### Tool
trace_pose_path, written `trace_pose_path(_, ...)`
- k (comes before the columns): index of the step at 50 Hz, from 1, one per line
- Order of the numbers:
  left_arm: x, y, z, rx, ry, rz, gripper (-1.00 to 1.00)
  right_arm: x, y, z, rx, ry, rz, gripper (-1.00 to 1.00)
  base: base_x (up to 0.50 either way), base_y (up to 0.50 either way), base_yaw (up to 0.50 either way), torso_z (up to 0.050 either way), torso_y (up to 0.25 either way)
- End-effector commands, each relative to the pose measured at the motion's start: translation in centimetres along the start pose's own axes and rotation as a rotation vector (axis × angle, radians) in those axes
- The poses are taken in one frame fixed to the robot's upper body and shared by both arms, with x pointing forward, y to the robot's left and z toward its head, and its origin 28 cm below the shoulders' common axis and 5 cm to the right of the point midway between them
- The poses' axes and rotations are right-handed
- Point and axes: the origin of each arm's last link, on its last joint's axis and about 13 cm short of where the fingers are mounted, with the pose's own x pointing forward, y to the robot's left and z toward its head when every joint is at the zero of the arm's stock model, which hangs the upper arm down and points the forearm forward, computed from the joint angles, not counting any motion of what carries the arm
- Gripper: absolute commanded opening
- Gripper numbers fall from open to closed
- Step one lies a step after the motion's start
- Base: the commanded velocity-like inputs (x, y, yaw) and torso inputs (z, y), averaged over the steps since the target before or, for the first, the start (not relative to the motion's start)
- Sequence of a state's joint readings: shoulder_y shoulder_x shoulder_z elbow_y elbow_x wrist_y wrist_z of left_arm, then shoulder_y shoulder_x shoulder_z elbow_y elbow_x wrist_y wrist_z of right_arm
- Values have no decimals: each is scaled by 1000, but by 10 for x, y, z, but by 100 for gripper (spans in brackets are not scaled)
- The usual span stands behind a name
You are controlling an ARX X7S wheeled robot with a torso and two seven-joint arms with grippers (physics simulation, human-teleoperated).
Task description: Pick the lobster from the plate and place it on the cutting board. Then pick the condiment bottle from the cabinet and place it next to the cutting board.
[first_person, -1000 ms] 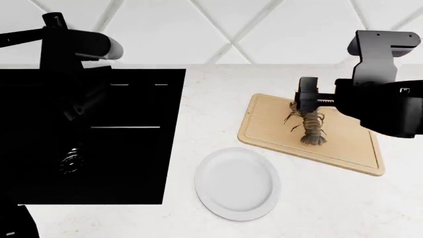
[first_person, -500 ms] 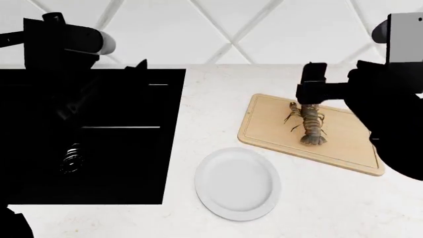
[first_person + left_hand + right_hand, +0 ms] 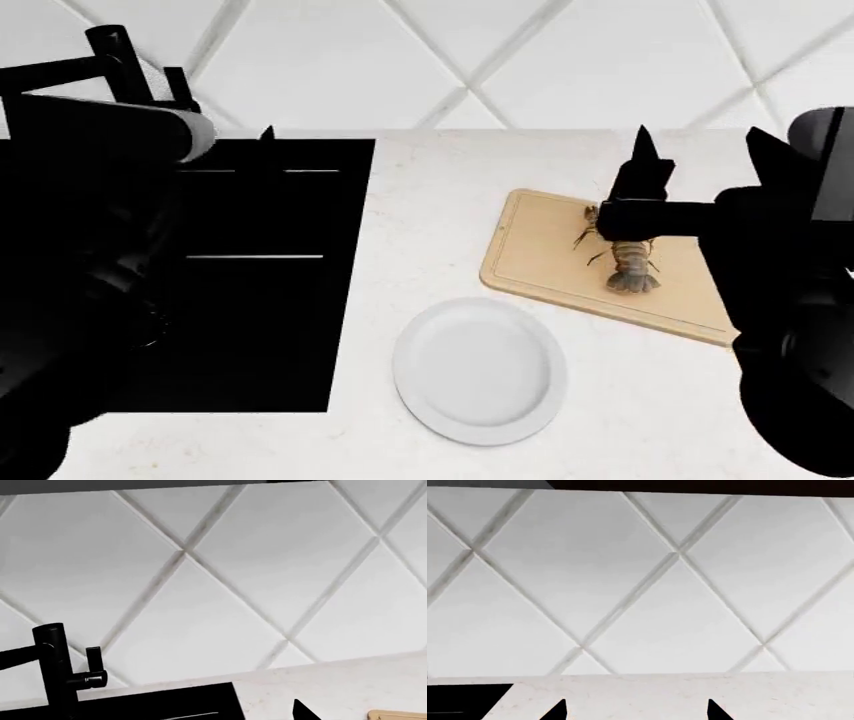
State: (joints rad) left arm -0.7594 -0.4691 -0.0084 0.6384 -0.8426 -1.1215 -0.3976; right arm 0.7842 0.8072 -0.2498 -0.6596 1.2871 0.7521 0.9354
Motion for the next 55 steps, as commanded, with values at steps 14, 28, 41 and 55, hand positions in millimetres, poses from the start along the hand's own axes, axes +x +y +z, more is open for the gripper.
trace_pose_path(14, -40, -13, -21, 18, -28, 87, 100, -36, 1, -30, 10, -57, -73, 100, 0, 0, 0, 0, 0)
trace_pose_path(28, -45, -13, -18, 18, -34, 91, 100, -45, -2, -33, 26, -40, -97, 100, -95, 354, 0, 0, 0)
trace_pose_path(41, -45, -14, -18, 7, -40, 88, 100, -47, -2, -35, 39, -38, -95, 100, -173, 500, 0, 0, 0)
trace_pose_path(55, -45, -15, -16, 1, -45, 84, 100, -43, 1, -35, 46, -42, -87, 100, -102, 500, 0, 0, 0)
